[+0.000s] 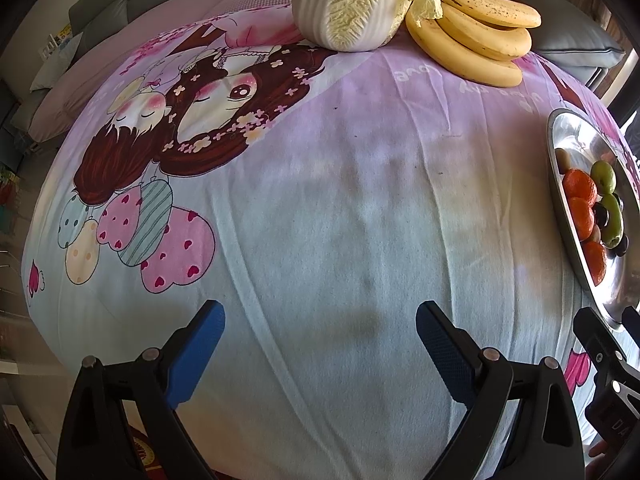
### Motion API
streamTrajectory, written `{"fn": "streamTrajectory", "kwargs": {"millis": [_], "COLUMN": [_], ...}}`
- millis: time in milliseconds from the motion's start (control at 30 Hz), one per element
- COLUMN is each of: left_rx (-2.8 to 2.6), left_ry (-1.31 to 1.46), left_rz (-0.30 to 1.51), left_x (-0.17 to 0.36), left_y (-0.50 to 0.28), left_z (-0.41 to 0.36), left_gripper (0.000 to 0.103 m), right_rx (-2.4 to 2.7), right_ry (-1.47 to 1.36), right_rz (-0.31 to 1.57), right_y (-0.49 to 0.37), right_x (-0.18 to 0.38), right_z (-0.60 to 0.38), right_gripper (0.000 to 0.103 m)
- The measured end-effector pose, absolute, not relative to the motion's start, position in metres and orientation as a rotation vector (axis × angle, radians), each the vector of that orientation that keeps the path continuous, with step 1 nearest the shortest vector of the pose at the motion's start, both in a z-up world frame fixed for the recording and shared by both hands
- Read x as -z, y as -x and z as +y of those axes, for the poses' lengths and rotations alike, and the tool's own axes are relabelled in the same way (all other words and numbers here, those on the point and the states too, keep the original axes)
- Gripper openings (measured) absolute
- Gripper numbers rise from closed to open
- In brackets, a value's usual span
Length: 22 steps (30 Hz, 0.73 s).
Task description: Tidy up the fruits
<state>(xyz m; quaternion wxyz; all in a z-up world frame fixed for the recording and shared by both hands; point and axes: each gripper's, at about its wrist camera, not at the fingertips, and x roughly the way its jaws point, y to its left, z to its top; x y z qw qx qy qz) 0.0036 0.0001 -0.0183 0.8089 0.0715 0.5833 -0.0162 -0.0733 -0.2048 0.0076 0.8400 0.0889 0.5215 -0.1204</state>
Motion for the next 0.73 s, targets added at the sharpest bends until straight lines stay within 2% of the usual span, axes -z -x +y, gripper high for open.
{"fn": "streamTrajectory", "kwargs": {"millis": [733], "left_rx": [0.019], "left_ry": [-0.157], "left_rz": [1.200], "left_x": [0.0103], "left_y": [0.0015], "left_z": [0.0010], "left_gripper": [0.096], "right_rx": [0.256], "right_ry": [-0.187], "right_rz": [1.105], "right_y": [0.0730], "right_x": [-0.0075], "right_z": [-0.2037], "right_gripper": [0.103]}}
